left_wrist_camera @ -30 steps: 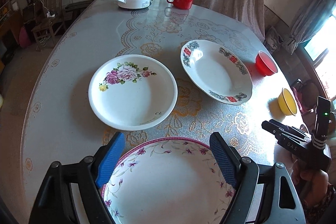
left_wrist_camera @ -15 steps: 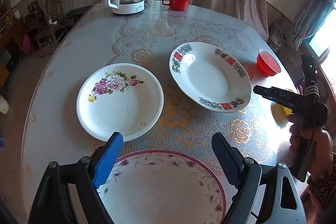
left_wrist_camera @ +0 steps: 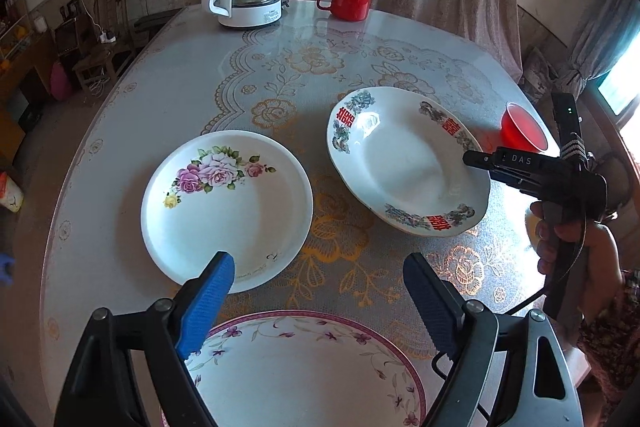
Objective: Organize plates and bowls
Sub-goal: 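Grasp the rim of the white double-happiness plate with the right tool and lift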
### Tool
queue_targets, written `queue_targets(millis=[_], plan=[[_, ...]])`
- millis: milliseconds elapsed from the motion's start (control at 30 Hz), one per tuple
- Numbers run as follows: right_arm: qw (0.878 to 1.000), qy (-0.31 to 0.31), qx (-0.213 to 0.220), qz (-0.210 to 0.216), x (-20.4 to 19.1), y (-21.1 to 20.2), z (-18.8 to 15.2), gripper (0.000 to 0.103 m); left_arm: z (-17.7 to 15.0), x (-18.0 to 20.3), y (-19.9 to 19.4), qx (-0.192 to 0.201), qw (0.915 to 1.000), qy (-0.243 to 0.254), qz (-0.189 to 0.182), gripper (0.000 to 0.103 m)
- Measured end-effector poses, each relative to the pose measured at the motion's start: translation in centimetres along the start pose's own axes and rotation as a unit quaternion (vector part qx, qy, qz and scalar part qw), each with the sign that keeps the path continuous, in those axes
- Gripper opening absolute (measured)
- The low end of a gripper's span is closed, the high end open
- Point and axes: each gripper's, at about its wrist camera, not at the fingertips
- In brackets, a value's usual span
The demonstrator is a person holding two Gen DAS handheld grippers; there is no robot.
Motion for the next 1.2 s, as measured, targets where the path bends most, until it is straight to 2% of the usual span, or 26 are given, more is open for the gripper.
queue_targets(millis=[300,633,867,1033,1200], plan=[[0.998,-0.06,-0.026,-0.023,-1.9,1.4,0.0,0.03,1.9,2.0,0.8,0.003,0.9999,0.016,0.005,0.087],[0.99,-0.124,-0.029,-0.062,-3.5,1.9,-0.2,0.029,4.7,3.6,2.7,-0.001,0.9994,0.031,0.012,0.087],[0.992,-0.112,-0.021,-0.054,-3.0,0.7,-0.5,0.029,6.6,3.9,4.3,-0.004,0.9997,0.02,0.012,0.087],[0.994,-0.099,-0.03,-0.037,-2.9,1.2,-0.6,0.026,8.5,4.3,7.2,-0.029,0.9996,0.003,-0.002,0.088],[0.995,-0.091,-0.032,-0.03,-2.8,1.4,-0.8,0.026,10.6,4.8,9.4,-0.031,0.9991,0.008,-0.028,0.085]])
Point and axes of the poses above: each gripper's, at about its wrist camera, not at the fingertips, and y roughly the way its jaws point, x to its right, z to its top, and after that the axes turned 15 degrees about z, right-handed
